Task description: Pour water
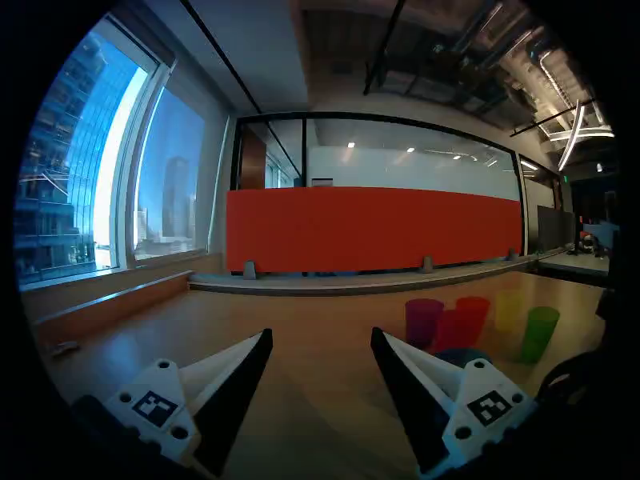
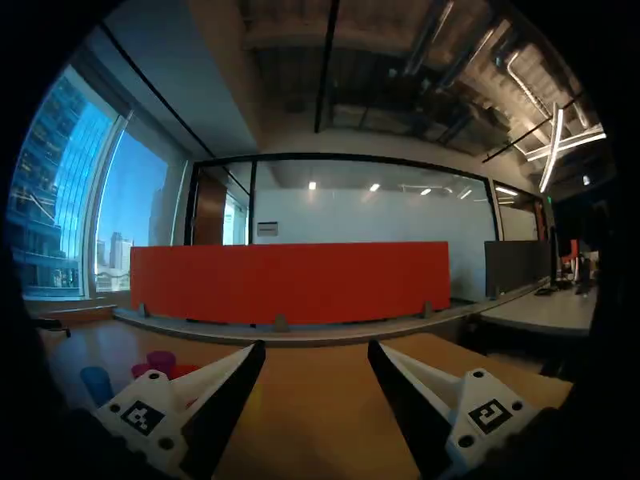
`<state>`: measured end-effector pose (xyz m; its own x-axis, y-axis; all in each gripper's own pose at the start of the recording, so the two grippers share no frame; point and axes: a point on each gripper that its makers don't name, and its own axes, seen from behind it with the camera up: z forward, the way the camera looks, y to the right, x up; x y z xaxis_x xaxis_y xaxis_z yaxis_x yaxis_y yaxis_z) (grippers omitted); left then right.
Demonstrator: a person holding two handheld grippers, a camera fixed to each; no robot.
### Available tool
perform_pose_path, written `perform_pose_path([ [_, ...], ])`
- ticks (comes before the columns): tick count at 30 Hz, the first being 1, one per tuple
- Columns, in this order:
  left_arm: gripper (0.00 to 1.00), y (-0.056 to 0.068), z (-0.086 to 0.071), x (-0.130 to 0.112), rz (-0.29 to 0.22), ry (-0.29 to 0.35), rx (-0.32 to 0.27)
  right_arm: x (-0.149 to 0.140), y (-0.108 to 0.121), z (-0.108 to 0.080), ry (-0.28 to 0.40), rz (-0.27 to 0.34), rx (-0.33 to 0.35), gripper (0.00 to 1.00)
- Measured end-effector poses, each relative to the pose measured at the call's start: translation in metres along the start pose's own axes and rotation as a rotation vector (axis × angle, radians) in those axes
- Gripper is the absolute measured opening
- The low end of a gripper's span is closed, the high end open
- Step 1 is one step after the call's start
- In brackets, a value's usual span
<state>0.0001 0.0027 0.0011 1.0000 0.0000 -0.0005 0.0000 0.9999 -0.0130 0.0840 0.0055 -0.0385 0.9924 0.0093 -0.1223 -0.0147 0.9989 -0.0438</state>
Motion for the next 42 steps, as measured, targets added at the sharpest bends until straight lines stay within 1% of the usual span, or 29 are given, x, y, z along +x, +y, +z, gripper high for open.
perform_pose_path([
  [5,0.91,0.000,0.000,0.000,0.000,0.000,0.000,0.000,0.001,-0.001,0.010,-0.014,0.001,0.99],
  [9,0.91,0.000,0.000,0.000,0.000,0.000,0.000,-0.002,-0.003,-0.001,0.022,-0.016,0.009,0.99],
  [14,0.91,0.000,0.000,0.000,0.000,0.000,0.000,-0.015,-0.011,0.000,0.011,-0.015,0.032,0.99],
  [21,0.91,-0.001,0.000,0.000,0.000,0.000,0.000,-0.032,-0.014,0.006,-0.011,-0.014,0.042,0.99],
  [27,0.91,-0.001,0.000,0.000,0.000,0.000,0.000,-0.043,-0.012,0.013,-0.025,0.007,0.044,0.99],
  [35,0.91,-0.001,0.000,0.000,0.000,0.000,0.000,-0.056,-0.007,0.020,-0.039,-0.013,0.040,0.99],
  [42,0.91,0.000,-0.001,0.000,0.000,0.000,0.000,-0.072,-0.001,0.022,-0.070,-0.016,0.035,0.99],
])
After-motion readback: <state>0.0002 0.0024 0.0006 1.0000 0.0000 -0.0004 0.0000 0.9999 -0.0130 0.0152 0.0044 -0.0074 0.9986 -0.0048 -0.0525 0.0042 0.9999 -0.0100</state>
